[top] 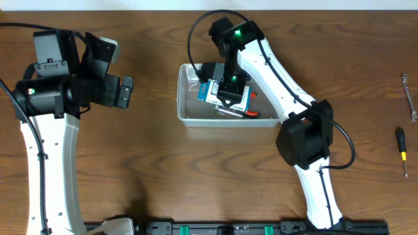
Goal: Pack container
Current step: 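Lower the box into the container and open the right gripper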
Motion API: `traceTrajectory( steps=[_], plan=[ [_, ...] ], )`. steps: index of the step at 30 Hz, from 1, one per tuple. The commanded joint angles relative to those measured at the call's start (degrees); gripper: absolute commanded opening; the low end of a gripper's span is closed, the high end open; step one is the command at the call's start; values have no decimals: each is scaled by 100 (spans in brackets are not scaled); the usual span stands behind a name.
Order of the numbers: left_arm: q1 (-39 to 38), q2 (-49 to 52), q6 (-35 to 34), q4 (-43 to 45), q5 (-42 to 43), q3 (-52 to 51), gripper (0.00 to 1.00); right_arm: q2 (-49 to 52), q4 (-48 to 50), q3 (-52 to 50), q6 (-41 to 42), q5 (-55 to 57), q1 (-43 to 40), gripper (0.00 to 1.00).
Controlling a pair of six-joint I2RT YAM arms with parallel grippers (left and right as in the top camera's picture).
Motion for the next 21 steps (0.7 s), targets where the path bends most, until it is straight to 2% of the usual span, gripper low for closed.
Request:
traceTrajectory(
  steps=[1,12,21],
  plan=[
    [35,22,-11,11,72,4,98,28,83,48,-114,0,-131,50],
    [35,22,-11,11,72,4,98,28,127,-76,-111,-262,-267,51],
    [35,22,-11,11,72,4,98,28,389,-697,-111,-271,-264,51]
  ],
)
